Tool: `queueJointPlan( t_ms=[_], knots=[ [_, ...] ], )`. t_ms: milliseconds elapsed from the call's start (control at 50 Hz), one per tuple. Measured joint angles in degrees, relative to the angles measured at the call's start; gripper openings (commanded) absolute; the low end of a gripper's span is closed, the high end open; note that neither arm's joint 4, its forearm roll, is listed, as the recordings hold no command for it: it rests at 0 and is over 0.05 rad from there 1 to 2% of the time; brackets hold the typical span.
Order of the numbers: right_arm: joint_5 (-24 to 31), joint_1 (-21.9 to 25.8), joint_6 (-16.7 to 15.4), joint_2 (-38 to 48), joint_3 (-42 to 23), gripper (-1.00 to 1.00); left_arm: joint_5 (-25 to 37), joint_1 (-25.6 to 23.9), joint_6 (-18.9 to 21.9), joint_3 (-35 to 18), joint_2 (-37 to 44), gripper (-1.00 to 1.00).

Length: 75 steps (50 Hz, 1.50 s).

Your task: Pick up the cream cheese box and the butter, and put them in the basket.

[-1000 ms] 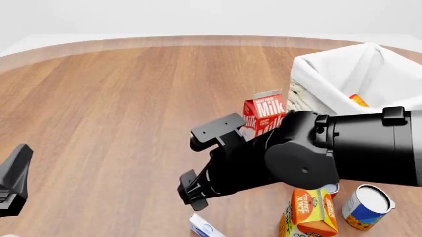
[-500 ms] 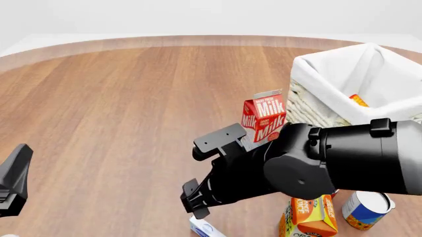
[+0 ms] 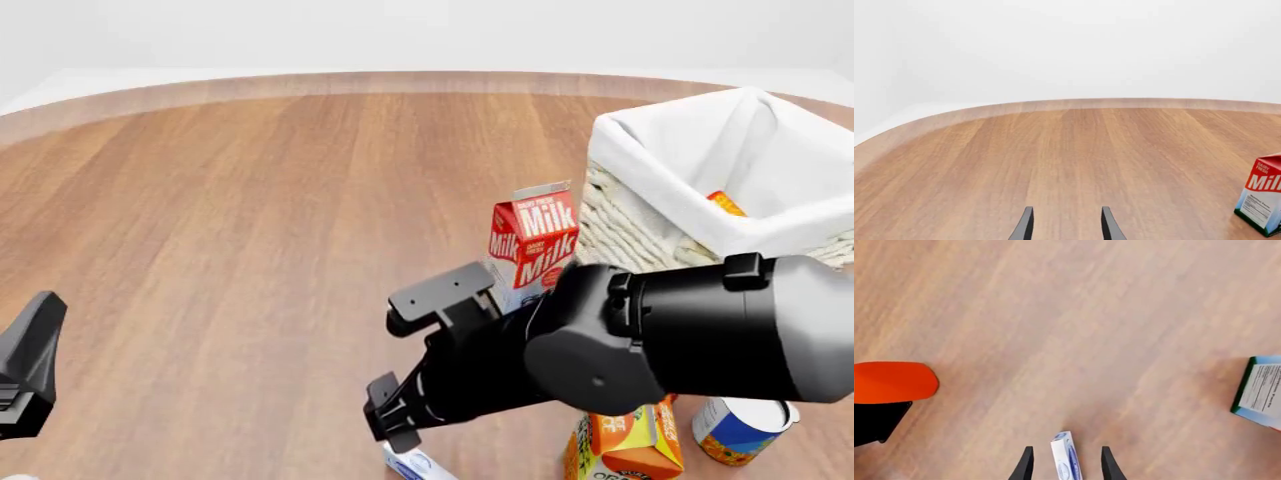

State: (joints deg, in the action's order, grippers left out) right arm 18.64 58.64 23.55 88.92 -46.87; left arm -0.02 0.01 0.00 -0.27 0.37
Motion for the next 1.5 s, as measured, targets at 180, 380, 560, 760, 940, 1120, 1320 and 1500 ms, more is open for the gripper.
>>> queueJointPlan(
  t_ms=[180,380,560,760,940,1120,1320,1500],
  knots=[
    [-0.8,0.4,0.6,0.7,0.3,1.0,0.0,0.0,0.0,0.0,0.0,1.0],
    [-1.5,0.8,1.0,1.3,0.6,1.0,0.0,0.0,0.0,0.0,0.0,1.0],
    [-1.9,0.8,1.1,1.5,0.8,1.0,-0.1,0.0,0.0,0.0,0.0,1.0],
    [-2.4,0.8,1.3,1.9,1.2,1.0,-0.1,0.0,0.0,0.0,0.1,1.0],
    [-3.6,1.0,1.8,2.9,1.7,1.0,-0.1,0.0,0.0,0.0,0.1,1.0],
    [-4.9,1.6,2.7,3.8,2.3,1.0,-0.1,0.0,0.0,0.0,0.1,1.0],
    [-6.0,2.1,3.5,4.5,2.9,1.0,-0.1,0.0,0.0,0.0,0.1,1.0],
    [-6.7,2.1,3.7,4.9,3.4,1.0,-0.1,0.0,0.0,0.0,0.1,1.0]
  ],
)
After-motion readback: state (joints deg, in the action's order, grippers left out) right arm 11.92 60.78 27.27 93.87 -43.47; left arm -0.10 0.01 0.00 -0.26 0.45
